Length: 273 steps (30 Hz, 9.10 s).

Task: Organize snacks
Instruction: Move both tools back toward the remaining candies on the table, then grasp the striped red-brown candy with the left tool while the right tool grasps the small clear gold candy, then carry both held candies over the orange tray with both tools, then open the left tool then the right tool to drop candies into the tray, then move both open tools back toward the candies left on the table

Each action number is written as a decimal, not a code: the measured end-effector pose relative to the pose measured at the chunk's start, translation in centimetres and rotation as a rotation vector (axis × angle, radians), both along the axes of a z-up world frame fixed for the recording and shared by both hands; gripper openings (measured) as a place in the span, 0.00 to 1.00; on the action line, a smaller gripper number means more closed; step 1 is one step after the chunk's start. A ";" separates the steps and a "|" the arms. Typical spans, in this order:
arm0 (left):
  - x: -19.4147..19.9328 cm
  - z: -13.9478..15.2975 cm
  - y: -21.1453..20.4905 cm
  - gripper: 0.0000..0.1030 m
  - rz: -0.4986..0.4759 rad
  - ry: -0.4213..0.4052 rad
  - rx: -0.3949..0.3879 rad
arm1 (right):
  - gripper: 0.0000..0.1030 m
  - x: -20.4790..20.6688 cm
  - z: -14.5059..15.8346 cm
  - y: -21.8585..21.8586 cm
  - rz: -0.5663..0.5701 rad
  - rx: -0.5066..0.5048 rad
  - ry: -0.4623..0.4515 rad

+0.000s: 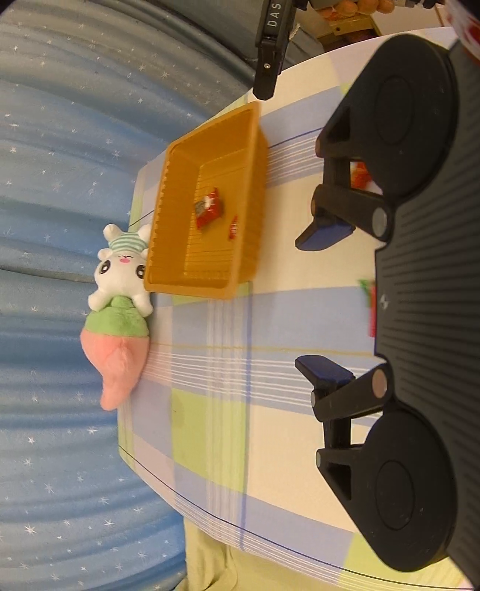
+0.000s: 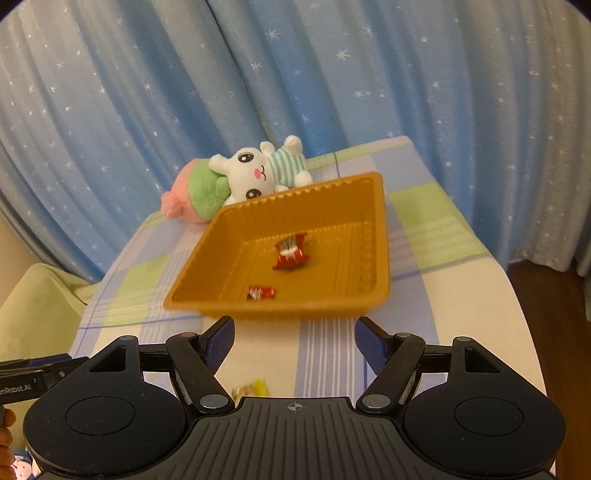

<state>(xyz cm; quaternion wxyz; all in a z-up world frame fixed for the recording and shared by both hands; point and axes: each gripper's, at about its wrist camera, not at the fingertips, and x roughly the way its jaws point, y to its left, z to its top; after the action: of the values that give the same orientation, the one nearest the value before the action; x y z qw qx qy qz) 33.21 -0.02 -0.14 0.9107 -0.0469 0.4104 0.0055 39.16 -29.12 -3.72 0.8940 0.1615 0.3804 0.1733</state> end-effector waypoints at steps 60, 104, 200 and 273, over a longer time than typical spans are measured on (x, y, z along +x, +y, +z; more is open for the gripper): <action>-12.8 -8.9 -0.6 0.43 0.016 0.163 -0.080 | 0.70 -12.9 -4.6 1.5 0.087 -0.138 0.145; -13.0 -9.7 1.0 0.18 0.258 0.167 0.037 | 0.50 -7.1 -8.6 3.1 0.309 -0.216 0.111; 23.9 -6.6 -7.2 0.31 -0.301 0.037 0.179 | 0.26 15.8 -3.7 2.0 0.038 -0.228 -0.010; -10.5 -2.7 -0.1 0.59 0.110 0.072 0.038 | 0.64 -8.5 -2.5 0.9 0.272 -0.104 0.074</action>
<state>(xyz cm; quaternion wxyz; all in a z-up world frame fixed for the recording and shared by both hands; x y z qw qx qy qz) 22.75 -0.09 -2.81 0.8944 -0.0517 0.4395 0.0650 30.62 -28.18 -6.24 0.8547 0.0681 0.4401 0.2667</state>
